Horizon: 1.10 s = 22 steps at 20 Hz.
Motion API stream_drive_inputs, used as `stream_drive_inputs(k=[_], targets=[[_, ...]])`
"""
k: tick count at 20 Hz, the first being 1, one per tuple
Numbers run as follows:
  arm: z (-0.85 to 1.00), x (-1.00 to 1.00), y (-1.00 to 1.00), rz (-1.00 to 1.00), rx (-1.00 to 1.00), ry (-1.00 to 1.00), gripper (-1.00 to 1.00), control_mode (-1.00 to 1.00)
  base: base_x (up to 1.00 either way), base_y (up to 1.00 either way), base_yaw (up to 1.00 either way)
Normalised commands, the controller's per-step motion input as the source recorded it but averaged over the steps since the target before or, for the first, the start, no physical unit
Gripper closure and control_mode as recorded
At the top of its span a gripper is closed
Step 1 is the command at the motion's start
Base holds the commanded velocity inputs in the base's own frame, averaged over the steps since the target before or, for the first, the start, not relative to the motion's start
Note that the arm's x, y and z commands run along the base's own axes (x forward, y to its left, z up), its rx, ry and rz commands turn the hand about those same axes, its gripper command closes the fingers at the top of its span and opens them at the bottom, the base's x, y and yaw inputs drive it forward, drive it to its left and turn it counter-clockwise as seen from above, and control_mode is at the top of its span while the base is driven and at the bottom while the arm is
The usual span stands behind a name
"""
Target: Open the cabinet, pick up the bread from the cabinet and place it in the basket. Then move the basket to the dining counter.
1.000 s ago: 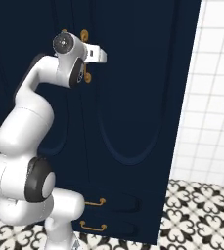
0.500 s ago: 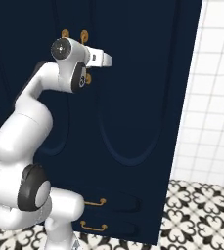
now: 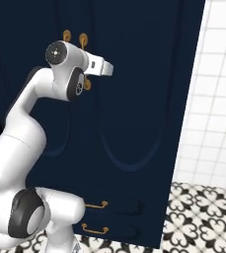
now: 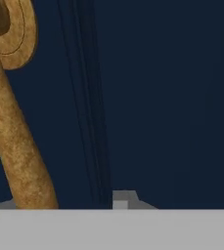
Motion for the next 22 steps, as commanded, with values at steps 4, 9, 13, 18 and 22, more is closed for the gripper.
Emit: stream_drive_inputs(k=[4, 9, 13, 18, 22], targets=[[0.0, -0.71, -1.0, 0.0, 0.04, 0.0, 1.0, -1.0, 0.0, 0.0, 0.0], [0.0, -0.76, -1.0, 0.0, 0.01, 0.0, 1.0, -1.0, 0.0, 0.0, 0.0], [0.0, -0.78, -1.0, 0.0, 0.0, 0.0, 1.0, -1.0, 0.0, 0.0, 0.0], [-0.02, -0.78, -1.0, 0.0, 0.0, -0.01, 1.0, -1.0, 0.0, 0.0, 0.0], [-0.1, -0.72, -1.0, 0.0, 0.0, -0.05, 1.0, -1.0, 0.0, 0.0, 0.0]])
